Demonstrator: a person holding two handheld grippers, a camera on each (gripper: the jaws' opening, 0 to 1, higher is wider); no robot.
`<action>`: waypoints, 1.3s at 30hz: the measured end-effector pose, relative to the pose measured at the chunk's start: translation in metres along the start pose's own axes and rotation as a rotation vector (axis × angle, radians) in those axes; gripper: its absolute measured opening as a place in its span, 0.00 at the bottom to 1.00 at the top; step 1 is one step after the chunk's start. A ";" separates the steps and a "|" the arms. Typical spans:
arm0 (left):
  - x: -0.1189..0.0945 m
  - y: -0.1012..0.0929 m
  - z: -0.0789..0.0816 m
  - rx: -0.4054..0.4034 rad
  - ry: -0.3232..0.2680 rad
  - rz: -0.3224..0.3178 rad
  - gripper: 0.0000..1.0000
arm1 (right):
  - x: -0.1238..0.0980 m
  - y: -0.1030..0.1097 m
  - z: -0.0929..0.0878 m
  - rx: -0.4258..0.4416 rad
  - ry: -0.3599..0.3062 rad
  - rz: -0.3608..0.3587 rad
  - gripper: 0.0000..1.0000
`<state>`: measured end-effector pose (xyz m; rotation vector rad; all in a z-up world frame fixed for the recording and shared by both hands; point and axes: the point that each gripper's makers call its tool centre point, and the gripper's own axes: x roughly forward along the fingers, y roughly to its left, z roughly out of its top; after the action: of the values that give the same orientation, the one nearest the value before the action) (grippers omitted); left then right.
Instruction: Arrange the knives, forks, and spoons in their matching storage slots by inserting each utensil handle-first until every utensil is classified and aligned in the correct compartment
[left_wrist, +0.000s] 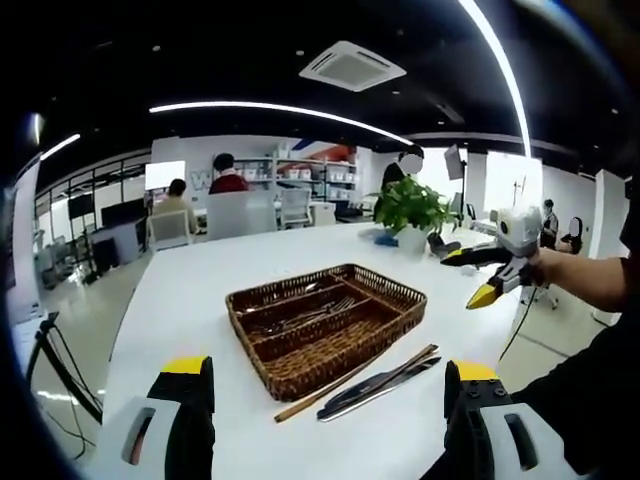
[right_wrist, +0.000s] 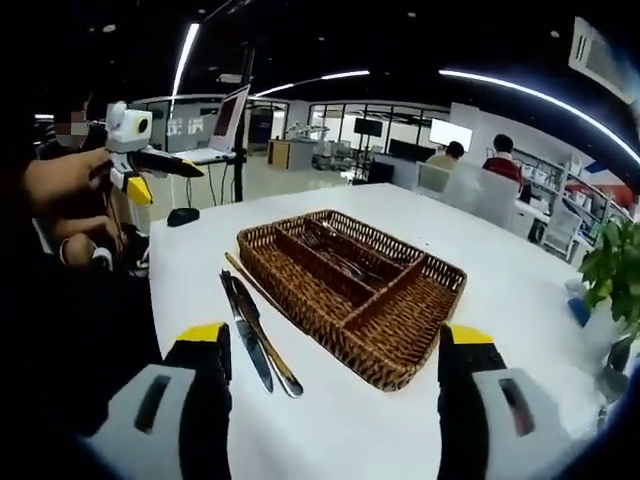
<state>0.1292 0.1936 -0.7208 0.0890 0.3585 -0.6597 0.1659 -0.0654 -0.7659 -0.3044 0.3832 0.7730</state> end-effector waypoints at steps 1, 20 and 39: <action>0.001 0.000 -0.001 0.001 0.002 -0.001 1.00 | 0.003 0.001 -0.004 -0.007 0.008 0.005 0.80; -0.007 0.002 0.000 0.013 -0.003 0.002 1.00 | 0.039 0.026 -0.051 0.007 0.079 0.131 0.51; -0.009 0.003 -0.001 0.012 -0.002 0.006 1.00 | 0.064 0.044 -0.073 0.043 0.135 0.231 0.31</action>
<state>0.1246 0.2013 -0.7190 0.1011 0.3518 -0.6558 0.1597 -0.0253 -0.8649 -0.2753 0.5688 0.9723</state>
